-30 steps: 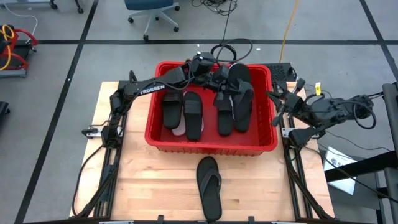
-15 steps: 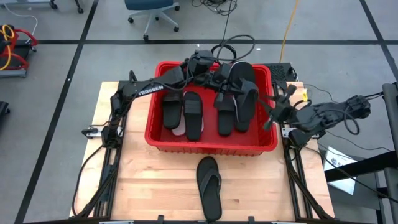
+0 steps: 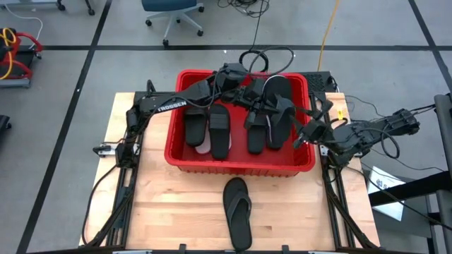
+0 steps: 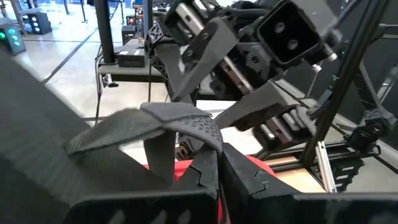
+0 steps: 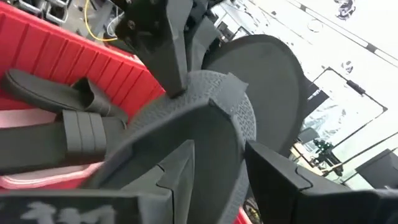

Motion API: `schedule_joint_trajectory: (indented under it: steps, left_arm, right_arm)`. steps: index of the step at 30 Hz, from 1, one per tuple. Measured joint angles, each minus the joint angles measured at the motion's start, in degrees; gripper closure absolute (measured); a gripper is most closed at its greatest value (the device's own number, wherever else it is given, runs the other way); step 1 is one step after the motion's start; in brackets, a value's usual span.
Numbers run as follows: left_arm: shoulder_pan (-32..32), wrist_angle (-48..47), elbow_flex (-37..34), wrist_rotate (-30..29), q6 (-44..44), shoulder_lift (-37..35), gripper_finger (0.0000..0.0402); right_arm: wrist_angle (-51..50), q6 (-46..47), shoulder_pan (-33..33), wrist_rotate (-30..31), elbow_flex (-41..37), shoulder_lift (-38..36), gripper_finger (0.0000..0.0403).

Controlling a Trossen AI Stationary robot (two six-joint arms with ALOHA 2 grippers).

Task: Pick and place slides into bin
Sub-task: Put the right slipper into the bin

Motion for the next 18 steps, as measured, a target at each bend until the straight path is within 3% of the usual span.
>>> schedule_joint_trajectory:
  steps: [5, 11, 18]
  left_arm:
    - [-0.7, -0.1, 0.0, 0.0, 0.0, 0.0, 0.0401]
    - [-1.4, -0.1, 0.0, 0.0, 0.1, 0.0, 0.0401]
    - [-1.4, -0.1, 0.0, 0.0, 0.5, 0.0, 0.0401]
  right_arm:
    - [6.0, -2.4, 0.0, 4.5, -2.3, 0.0, 0.028]
    - [10.6, -5.5, 0.0, 4.2, -3.6, 0.0, 0.0297]
    - [10.6, -5.3, 0.0, 4.1, -4.6, 0.0, 0.0388]
